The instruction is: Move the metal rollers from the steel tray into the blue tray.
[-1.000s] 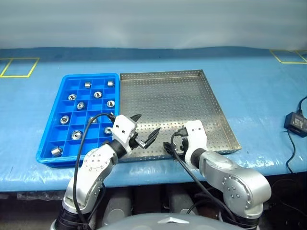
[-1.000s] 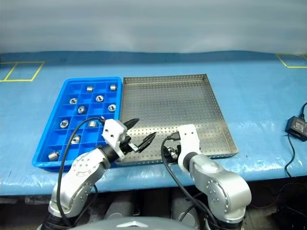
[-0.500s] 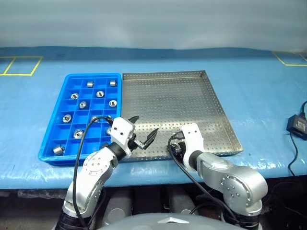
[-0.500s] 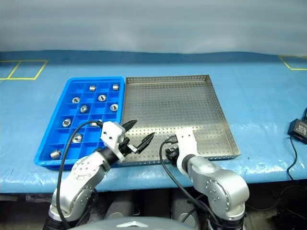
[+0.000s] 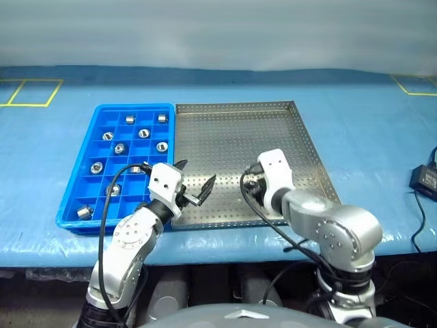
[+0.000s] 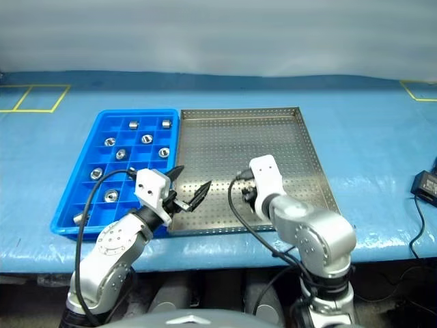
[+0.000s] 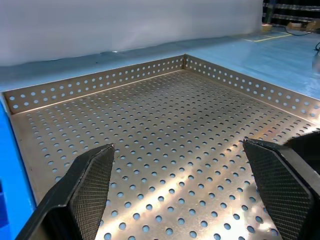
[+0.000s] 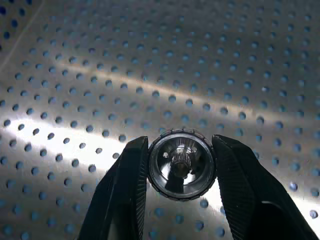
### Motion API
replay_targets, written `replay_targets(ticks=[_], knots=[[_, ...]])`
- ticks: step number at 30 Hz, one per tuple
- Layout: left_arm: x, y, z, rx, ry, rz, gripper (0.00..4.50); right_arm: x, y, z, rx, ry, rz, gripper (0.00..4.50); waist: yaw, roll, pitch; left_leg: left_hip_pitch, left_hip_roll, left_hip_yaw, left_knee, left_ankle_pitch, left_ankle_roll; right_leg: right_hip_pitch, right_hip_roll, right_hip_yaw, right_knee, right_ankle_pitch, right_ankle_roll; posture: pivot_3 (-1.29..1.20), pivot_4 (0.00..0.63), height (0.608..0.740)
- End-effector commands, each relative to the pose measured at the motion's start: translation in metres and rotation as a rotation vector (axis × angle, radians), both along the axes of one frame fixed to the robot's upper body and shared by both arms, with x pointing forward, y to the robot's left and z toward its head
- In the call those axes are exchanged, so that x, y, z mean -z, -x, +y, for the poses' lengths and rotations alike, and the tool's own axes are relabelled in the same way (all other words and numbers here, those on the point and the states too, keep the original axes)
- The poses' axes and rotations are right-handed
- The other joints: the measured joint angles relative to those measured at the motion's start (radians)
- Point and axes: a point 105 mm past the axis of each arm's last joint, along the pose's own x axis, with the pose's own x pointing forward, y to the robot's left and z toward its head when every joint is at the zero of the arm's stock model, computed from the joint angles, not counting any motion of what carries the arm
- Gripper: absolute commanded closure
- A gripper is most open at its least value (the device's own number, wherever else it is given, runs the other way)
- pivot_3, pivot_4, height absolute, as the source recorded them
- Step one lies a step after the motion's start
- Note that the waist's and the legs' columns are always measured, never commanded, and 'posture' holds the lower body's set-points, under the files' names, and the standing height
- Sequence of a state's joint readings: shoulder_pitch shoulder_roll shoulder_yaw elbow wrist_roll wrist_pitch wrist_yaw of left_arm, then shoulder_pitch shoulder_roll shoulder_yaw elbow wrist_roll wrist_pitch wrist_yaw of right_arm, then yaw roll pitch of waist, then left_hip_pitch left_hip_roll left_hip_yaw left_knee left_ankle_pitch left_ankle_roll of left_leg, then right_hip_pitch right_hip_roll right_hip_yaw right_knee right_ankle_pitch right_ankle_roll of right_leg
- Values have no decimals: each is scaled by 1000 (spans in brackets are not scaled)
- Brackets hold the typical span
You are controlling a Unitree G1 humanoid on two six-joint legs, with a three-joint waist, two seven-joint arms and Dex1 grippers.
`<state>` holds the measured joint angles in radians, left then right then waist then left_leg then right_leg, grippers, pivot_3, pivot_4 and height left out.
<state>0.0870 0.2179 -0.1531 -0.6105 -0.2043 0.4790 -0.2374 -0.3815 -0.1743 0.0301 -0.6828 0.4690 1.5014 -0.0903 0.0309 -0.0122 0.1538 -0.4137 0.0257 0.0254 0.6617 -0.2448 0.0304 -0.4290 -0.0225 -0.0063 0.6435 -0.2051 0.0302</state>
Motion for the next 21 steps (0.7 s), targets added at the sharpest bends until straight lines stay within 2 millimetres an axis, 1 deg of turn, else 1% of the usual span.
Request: replay_targets(ticks=[1, 2, 5, 7, 10, 14, 17, 21], knots=[[-27, 3, 16, -114, 25, -121, 0, -30, -15, 16, -87, -39, -181, 2873, 11, 0, 0, 0, 0, 0, -1, 0, 0, 0, 0, 0, 0, 0, 0, 266, 150, 740], [-29, 5, 20, -142, 27, -130, 0, -33, -18, 21, -115, -41, -212, 2873, 15, 0, 0, 0, 0, 0, -1, 0, 0, 0, 0, 0, 0, 0, 0, 279, 150, 740], [-33, 12, 37, -255, 53, -137, 0, -42, -25, 47, -247, -82, -302, 2873, 28, -1, 0, -1, -1, 0, -1, -1, 1, 0, -1, 0, -1, 0, 0, 346, 150, 740], [-33, 18, 45, -301, 28, -148, 0, -43, -28, 63, -316, -91, -343, 2873, 43, -1, 0, -1, -1, 0, -1, -1, 1, 0, -1, 0, -1, -1, 0, 390, 150, 740], [-32, 29, 55, -352, 22, -129, 0, -44, -28, 88, -410, -149, -373, 2873, 69, -1, 1, 0, 0, -1, -1, -1, 1, 0, -1, -1, 0, -1, 0, 447, 150, 740], [-31, 45, 67, -408, -4, -119, 0, -43, -24, 116, -509, -213, -391, 2873, 112, -1, 1, -1, 0, -2, 0, -1, 1, 0, -1, -2, -1, -2, -2, 505, 150, 740], [-31, 54, 71, -429, -1, -106, 0, -40, -19, 132, -566, -261, -382, 2873, 147, -1, 1, -1, 0, -2, 0, -1, 1, 0, -2, -4, -1, -4, -5, 533, 150, 740], [-30, 62, 74, -442, 0, -94, 0, -28, -12, 143, -607, -288, -345, 2873, 197, -1, 1, -2, 0, -3, 0, -1, 1, 0, -2, -5, -1, -5, -6, 559, 150, 740]])
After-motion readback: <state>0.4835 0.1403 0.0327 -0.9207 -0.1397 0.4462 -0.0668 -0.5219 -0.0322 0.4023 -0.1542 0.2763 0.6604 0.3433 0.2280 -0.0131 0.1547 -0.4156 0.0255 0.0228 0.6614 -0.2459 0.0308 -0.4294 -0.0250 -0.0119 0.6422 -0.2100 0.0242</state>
